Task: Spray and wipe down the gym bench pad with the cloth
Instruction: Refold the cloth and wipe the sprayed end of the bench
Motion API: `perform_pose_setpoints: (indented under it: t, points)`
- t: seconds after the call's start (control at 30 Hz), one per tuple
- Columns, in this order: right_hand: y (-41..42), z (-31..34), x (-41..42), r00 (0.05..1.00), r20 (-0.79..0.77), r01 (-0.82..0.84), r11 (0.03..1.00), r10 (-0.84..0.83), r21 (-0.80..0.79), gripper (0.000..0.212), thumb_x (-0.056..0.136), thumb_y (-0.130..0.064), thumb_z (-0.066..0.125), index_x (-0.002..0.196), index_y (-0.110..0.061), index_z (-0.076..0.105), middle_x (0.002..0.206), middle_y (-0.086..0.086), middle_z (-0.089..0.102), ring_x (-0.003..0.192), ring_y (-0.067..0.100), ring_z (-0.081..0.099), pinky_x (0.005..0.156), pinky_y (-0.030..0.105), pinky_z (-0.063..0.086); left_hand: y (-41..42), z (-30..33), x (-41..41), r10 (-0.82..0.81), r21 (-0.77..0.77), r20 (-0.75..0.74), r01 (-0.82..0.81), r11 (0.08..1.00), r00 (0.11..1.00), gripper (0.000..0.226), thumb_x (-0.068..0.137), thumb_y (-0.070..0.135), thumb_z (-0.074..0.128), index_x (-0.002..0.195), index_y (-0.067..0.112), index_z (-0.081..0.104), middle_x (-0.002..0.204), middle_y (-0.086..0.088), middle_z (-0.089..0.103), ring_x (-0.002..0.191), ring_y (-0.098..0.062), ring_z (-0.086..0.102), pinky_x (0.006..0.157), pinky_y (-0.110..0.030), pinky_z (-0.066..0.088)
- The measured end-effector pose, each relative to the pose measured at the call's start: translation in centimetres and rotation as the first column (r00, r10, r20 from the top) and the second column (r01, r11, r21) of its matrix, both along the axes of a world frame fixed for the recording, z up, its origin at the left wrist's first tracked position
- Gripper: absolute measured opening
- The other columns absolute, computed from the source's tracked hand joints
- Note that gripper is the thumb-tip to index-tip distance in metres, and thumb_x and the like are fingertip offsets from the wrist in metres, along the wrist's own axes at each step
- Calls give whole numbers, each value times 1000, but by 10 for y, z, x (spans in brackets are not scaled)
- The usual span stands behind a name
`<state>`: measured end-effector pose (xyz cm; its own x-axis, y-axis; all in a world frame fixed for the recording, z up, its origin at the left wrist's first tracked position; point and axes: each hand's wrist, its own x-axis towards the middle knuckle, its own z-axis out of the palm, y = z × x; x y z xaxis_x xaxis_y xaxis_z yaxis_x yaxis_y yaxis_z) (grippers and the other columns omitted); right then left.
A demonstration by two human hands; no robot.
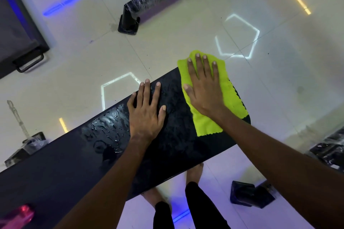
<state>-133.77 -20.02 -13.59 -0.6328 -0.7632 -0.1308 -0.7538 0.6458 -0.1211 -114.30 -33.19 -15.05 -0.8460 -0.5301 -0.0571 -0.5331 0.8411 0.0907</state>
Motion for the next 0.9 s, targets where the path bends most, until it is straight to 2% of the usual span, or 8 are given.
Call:
perform_pose_setpoints:
  t: [0.07, 0.17, 0.3, 0.37, 0.47, 0.63, 0.77, 0.9]
  points:
    - [33, 0, -3, 1000, 11, 29, 999, -29, -33, 72, 107, -49, 31, 170, -18, 10, 179, 10, 7, 166, 31, 8, 133, 55, 10, 0, 2, -1, 0, 7, 8, 0, 1000, 1000, 70, 105, 48, 27, 168, 26, 10, 176, -10, 13, 162, -24, 15, 126, -49, 17]
    - [67, 4, 19, 940, 29, 340, 940, -340, -25, 71, 108, -47, 30, 169, -17, 12, 178, 12, 12, 163, 36, 18, 128, 56, 23, 1, 3, -1, 8, 20, 13, -8, 1000, 1000, 70, 105, 49, 28, 168, 27, 8, 176, -10, 12, 163, -24, 14, 126, -48, 17]
    - [56, 6, 72, 868, 2, 495, 867, -496, 47, 78, 106, -52, 26, 168, -7, 9, 176, 23, 7, 163, 45, 9, 129, 65, 13, 2, 2, -3, 26, 24, 4, -26, 999, 1000, 71, 104, 48, 28, 168, 27, 7, 176, -9, 11, 163, -24, 13, 127, -48, 17]
    - [34, 5, 75, 900, 10, 435, 899, -436, 59, 81, 106, -56, 23, 168, -6, 7, 175, 26, 4, 163, 47, 4, 130, 66, 7, 3, 1, -2, 24, 18, -4, -24, 1000, 1000, 71, 104, 48, 29, 168, 27, 8, 176, -9, 11, 163, -24, 14, 127, -49, 18]
    - [3, 2, 48, 990, 25, 137, 990, -138, 30, 81, 107, -58, 20, 168, -7, 7, 176, 24, 2, 163, 45, 1, 131, 65, 3, 2, -2, -1, 16, 6, -22, -16, 1000, 1000, 70, 104, 48, 29, 168, 27, 10, 176, -9, 13, 162, -25, 16, 126, -49, 18]
    - [-11, 1, -20, 988, 15, -156, 987, 157, -31, 68, 109, -45, 25, 170, -18, 12, 178, 9, 10, 166, 31, 9, 132, 57, 11, 1, -4, -1, 4, 6, -37, -4, 1000, 999, 70, 105, 48, 29, 168, 27, 9, 176, -9, 13, 162, -25, 16, 125, -49, 19]
    - [40, 3, -1, 988, 35, 154, 987, -152, -40, 69, 108, -41, 30, 170, -19, 11, 179, 8, 10, 166, 29, 10, 132, 54, 16, 1, 0, 0, 6, 26, -16, -6, 1000, 1000, 69, 106, 48, 29, 168, 27, 8, 176, -9, 11, 163, -25, 14, 127, -48, 17]
    - [98, 11, 65, 884, 30, 465, 885, -466, 15, 71, 108, -40, 28, 169, -10, 12, 177, 16, 11, 163, 38, 16, 128, 59, 23, 2, 5, 0, 12, 54, -6, -11, 998, 1000, 69, 106, 48, 28, 168, 26, 7, 177, -9, 8, 163, -25, 12, 128, -49, 18]
